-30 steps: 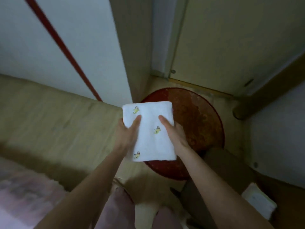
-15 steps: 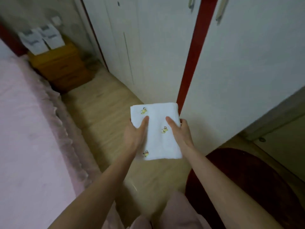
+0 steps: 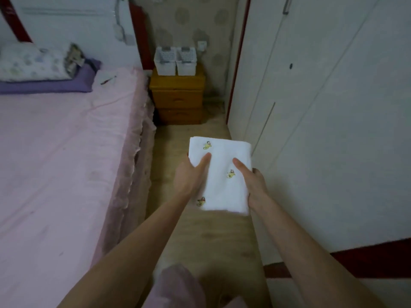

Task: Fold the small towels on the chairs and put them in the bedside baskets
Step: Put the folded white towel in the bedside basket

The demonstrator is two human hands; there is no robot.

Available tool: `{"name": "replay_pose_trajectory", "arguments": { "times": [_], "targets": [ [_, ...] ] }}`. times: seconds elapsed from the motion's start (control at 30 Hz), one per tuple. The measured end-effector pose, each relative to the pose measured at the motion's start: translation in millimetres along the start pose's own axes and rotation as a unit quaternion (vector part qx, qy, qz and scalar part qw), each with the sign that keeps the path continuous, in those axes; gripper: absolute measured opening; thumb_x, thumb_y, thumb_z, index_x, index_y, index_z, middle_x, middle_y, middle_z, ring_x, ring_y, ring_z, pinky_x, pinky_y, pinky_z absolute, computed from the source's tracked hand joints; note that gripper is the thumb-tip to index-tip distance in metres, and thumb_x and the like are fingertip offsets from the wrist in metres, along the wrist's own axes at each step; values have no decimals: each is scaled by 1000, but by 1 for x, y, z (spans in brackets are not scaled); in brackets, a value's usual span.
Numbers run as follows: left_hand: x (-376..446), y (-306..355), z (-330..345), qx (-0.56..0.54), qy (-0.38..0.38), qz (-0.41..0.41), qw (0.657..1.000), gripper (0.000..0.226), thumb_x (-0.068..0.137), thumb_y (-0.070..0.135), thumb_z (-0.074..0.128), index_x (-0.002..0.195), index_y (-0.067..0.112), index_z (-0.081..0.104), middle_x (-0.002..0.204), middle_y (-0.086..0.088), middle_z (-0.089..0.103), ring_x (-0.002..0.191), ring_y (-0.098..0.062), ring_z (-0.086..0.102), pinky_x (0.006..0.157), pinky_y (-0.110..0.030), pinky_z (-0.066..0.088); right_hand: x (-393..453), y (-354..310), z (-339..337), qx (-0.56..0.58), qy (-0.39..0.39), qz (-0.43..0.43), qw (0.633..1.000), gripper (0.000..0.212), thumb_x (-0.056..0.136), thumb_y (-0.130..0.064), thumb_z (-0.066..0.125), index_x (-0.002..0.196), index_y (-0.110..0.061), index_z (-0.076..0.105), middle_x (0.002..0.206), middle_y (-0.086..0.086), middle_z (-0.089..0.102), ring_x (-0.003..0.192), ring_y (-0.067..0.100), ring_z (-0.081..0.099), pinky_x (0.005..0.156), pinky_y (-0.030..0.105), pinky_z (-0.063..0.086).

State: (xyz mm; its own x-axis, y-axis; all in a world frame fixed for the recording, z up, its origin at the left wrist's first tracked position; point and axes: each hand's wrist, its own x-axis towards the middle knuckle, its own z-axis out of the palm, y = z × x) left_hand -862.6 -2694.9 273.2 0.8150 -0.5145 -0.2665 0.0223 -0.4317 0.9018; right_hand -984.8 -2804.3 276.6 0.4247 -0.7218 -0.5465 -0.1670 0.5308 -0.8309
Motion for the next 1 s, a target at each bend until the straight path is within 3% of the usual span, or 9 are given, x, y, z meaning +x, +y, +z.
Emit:
{"name": "replay_pose_trajectory", "arguments": {
  "times": [0.07,0.17,0.27,0.43,0.6,0.67,0.77,0.9,1.0],
  "targets": [
    [45,13,-2,-8,19,-2,1000,54,87,59,56,128,27,42,111,11,55,99,-14,61,86,-35,50,41,-25,24,-15,-22,-35,999,51,78,-35,79,117,-18,51,105,4,69,89,22,69,69,34,57],
    [123,27,-7,-23,44,2,999,53,85,62,57,124,28,45,119,11,61,100,-13,63,91,-40,52,106,-57,64,-71,-43,-80,993,40,75,-47,78,97,-37,46,103,-3,66,89,22,68,77,44,58],
    [207,43,-17,-18,60,19,998,65,80,69,55,130,28,49,122,9,64,102,-14,65,94,-46,52,171,-91,109,-105,-59,-111,986,41,74,-55,74,102,-47,44,104,-6,66,88,20,69,76,45,59],
    [348,93,-42,0,70,30,997,90,62,85,45,131,28,51,119,11,66,102,-13,66,92,-45,53,266,-165,195,-72,-71,-125,987,51,92,-32,64,134,-25,36,110,-1,61,89,16,65,64,28,53],
    [474,140,-47,14,35,48,998,72,80,70,52,136,24,48,126,7,63,108,-16,63,94,-42,51,366,-225,249,-93,-40,-148,984,46,94,-32,61,132,-22,38,100,-13,56,85,4,60,59,18,46],
    [525,149,-39,6,18,40,999,76,77,72,53,137,24,46,126,7,63,109,-16,63,96,-45,51,410,-246,263,-126,-33,-160,978,47,92,-40,61,132,-25,39,98,-18,54,86,3,58,64,21,48],
    [604,164,-29,2,12,33,999,78,77,71,54,138,24,45,129,6,61,113,-17,60,100,-44,48,488,-277,290,-174,-26,-169,970,67,79,-66,58,134,-33,39,107,-16,56,94,9,59,83,39,53],
    [701,179,-22,-32,14,15,999,57,92,48,57,140,20,44,131,7,58,116,-16,56,95,-34,45,584,-314,333,-158,-47,-147,975,54,95,-37,58,140,-17,36,115,-2,55,82,2,53,63,20,42],
    [768,194,-21,-50,27,-4,998,53,93,46,56,137,19,45,128,6,59,115,-17,57,92,-33,45,643,-348,364,-183,-62,-146,970,53,96,-36,56,140,-14,37,117,2,56,82,5,54,60,20,40]
  ]
}}
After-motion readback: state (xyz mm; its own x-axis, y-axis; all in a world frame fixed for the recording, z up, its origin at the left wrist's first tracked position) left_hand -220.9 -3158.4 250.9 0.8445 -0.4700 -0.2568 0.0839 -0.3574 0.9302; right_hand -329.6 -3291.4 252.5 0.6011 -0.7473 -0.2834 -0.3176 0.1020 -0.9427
